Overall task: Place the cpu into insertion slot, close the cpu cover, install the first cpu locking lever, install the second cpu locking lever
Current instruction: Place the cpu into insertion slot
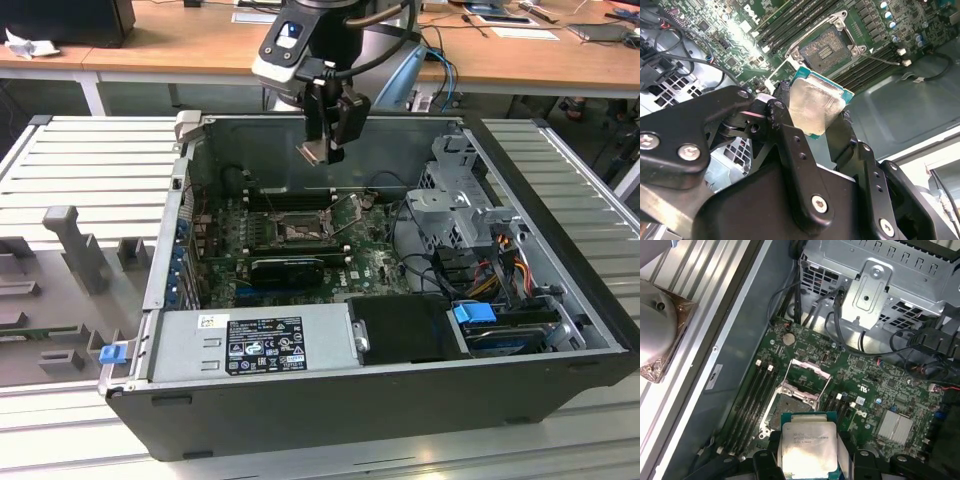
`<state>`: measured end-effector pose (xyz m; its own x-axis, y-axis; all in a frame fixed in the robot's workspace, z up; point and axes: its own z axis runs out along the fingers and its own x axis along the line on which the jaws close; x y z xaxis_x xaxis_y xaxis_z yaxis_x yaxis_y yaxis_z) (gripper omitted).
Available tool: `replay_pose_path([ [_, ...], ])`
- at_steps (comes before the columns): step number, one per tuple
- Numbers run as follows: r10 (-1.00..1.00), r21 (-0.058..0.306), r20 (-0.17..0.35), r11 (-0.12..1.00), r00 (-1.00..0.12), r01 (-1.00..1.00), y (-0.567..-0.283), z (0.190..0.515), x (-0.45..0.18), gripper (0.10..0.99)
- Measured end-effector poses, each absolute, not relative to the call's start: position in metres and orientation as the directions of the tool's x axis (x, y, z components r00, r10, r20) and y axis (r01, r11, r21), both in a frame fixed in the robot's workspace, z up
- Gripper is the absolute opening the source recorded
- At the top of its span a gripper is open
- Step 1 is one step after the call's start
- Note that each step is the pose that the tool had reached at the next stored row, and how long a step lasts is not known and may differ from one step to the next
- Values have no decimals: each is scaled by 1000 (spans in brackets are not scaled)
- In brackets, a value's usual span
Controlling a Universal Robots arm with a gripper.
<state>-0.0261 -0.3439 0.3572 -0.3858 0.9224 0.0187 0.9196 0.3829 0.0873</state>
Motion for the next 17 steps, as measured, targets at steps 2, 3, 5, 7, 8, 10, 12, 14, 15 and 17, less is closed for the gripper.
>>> replay_pose_path([
  [2,926,87,19,375,-378,923,-344,357,-26,529],
  [3,928,87,19,370,-373,925,-344,357,-26,529],
  [5,931,87,18,361,-364,928,-344,357,-26,529],
  [7,936,87,17,348,-351,933,-344,356,-26,529],
  [8,942,87,17,334,-336,939,-344,356,-26,529],
  [10,949,87,17,313,-316,946,-344,356,-26,529],
  [12,956,87,17,292,-294,953,-344,356,-26,529],
  [14,968,87,17,250,-252,964,-344,355,-26,529],
  [15,972,87,17,233,-235,969,-344,355,-26,529],
  [17,977,87,17,208,-210,974,-344,355,-26,529],
])
